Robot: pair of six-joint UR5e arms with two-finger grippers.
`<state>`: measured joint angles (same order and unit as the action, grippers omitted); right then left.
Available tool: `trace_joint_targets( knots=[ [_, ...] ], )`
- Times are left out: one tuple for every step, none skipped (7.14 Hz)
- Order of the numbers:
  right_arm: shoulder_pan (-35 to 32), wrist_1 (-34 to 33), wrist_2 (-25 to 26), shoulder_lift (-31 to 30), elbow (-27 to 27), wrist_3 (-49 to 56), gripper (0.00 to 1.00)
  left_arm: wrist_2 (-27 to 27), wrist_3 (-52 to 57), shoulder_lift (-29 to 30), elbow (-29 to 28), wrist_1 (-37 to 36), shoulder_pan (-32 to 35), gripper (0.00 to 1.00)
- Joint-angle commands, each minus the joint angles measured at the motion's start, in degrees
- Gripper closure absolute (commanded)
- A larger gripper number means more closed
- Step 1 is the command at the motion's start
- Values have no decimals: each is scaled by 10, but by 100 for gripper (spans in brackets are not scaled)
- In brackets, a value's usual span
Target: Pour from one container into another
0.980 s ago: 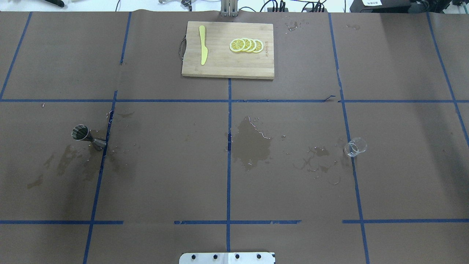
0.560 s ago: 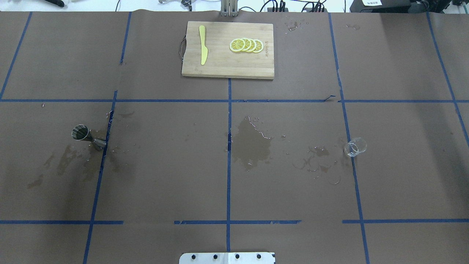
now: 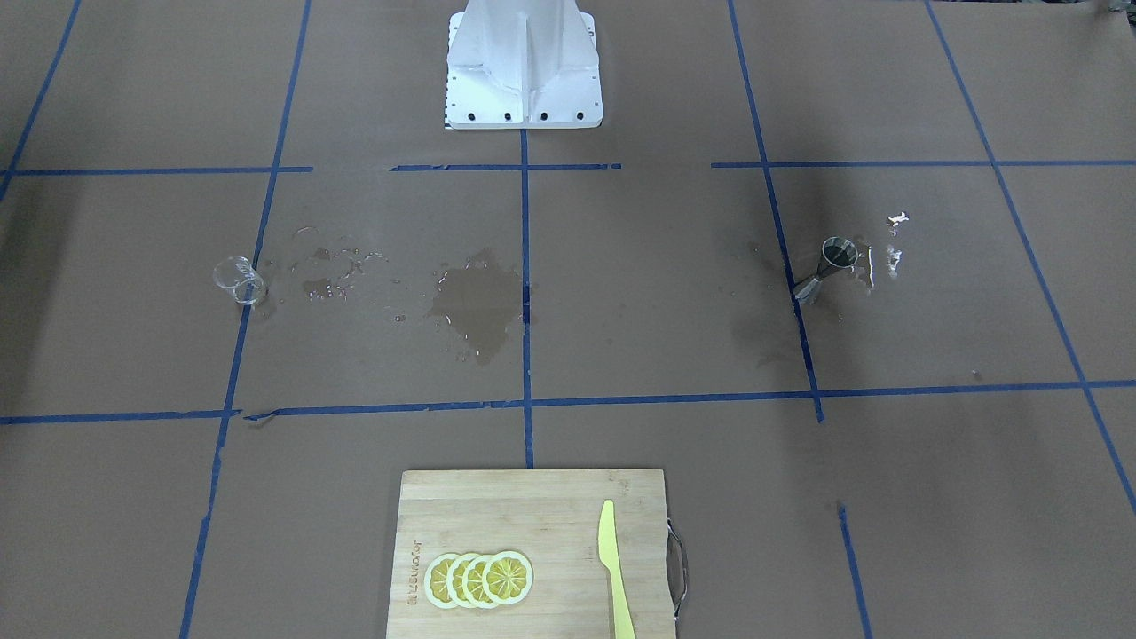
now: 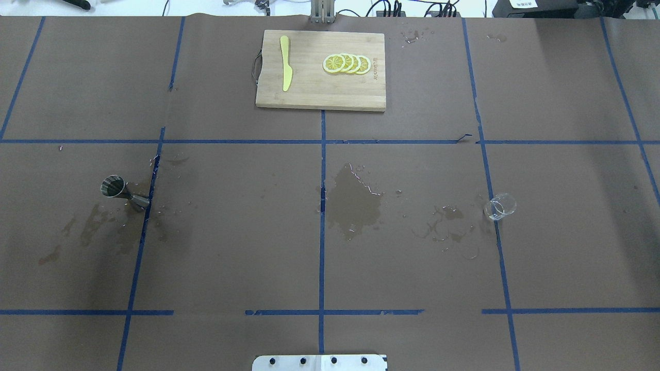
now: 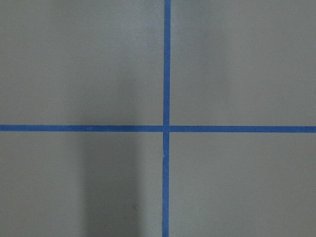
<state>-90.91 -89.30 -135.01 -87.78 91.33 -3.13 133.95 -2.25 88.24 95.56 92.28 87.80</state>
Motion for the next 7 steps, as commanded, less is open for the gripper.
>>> trace_joint_targets(
  knots=[
    [-4,11,1,-2,0,-33,0,0,1,0,1,1,2,0],
    [-3,36,2,-12,-3,-34,0,0,1,1,2,1,2,0],
    [-4,41,2,-13,-5,-34,0,0,1,1,2,4,2,0],
    [-4,42,2,-13,-5,-33,0,0,1,1,2,5,2,0],
    [-3,42,2,-13,-5,-33,0,0,1,1,2,9,2,0],
    [-3,43,2,-13,-5,-33,0,0,0,3,2,9,2,0],
    [-4,43,1,-12,-4,-32,0,1,2,2,2,11,3,0]
  ],
)
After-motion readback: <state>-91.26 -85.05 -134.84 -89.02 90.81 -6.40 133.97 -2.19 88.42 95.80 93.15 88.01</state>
